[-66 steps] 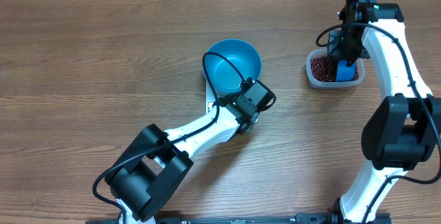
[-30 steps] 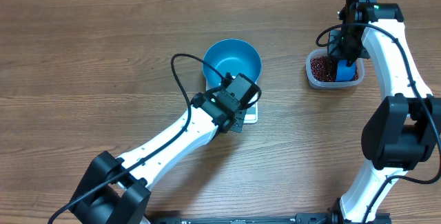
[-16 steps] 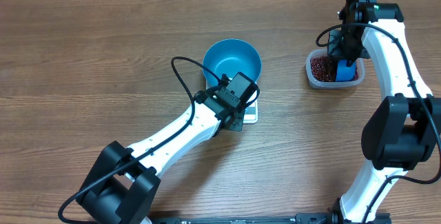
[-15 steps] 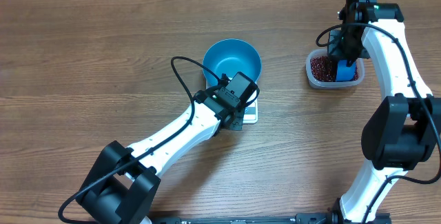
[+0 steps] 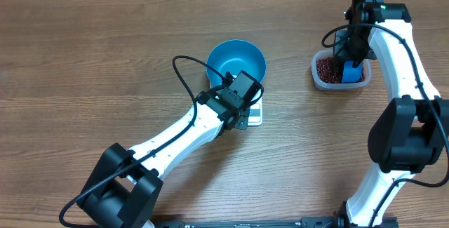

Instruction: Scoop item into bowl and weigh 150g on scale

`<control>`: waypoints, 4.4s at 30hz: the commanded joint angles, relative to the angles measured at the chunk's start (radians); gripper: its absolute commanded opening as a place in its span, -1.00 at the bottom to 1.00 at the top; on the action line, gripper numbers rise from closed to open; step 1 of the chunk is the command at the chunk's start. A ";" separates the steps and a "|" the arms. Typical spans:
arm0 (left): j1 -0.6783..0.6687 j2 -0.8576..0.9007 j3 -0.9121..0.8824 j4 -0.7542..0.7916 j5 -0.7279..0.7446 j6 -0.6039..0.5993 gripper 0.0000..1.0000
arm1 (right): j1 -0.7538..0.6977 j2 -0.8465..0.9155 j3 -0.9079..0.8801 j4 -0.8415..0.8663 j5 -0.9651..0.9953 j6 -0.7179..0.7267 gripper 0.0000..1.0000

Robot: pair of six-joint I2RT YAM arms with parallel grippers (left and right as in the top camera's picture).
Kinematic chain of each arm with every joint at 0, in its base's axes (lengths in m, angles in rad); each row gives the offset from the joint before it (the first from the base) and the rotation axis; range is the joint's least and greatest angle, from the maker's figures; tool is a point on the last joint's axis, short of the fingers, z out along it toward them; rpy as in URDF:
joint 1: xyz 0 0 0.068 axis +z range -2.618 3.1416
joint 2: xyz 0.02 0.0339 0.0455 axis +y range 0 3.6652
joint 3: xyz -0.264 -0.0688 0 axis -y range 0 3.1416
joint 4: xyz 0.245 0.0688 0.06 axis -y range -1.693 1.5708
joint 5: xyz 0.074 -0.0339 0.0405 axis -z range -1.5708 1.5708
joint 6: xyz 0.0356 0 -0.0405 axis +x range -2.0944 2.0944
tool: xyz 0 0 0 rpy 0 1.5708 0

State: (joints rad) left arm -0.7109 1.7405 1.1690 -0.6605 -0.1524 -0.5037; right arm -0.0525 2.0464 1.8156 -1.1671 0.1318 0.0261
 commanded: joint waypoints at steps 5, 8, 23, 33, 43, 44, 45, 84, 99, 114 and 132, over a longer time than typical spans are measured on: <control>0.006 0.007 -0.005 0.003 -0.056 -0.021 -0.91 | -0.024 0.047 -0.032 0.011 0.019 0.000 -0.90; 0.006 0.007 -0.005 0.007 -0.081 -0.021 -0.92 | -0.024 0.047 -0.032 0.010 0.019 0.000 -0.90; 0.059 0.007 -0.005 0.045 -0.034 -0.022 -0.91 | -0.024 0.047 -0.032 0.011 -0.014 0.000 -0.90; 0.061 0.007 -0.005 0.031 0.095 0.002 -0.92 | -0.024 0.047 -0.032 0.027 -0.014 0.000 -0.88; 0.062 -0.011 0.014 0.029 0.121 0.048 -0.92 | -0.024 0.047 -0.032 0.037 0.007 0.000 -0.89; 0.062 -0.020 0.025 0.028 0.121 0.063 -0.92 | -0.024 0.047 -0.032 0.037 0.025 0.000 -0.90; 0.063 -0.031 0.036 0.023 0.119 0.072 -0.92 | -0.024 0.047 -0.032 0.037 0.036 -0.001 -0.90; 0.209 -0.098 0.251 -0.349 0.205 0.133 -0.92 | -0.024 0.047 -0.032 -0.094 0.061 0.000 -0.93; 0.089 0.013 0.154 -0.333 0.135 0.070 -0.81 | -0.024 0.047 -0.032 -0.090 0.042 0.003 -0.93; 0.080 0.013 0.137 -0.330 0.145 0.054 0.17 | -0.024 0.047 -0.032 -0.090 0.042 0.003 -0.93; 0.068 0.013 0.136 -0.326 0.143 0.062 0.99 | -0.024 0.047 -0.032 -0.087 0.048 0.000 -0.93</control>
State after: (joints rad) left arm -0.6403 1.7554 1.3151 -0.9878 0.0032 -0.4419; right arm -0.0525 2.0468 1.8168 -1.2491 0.1406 0.0257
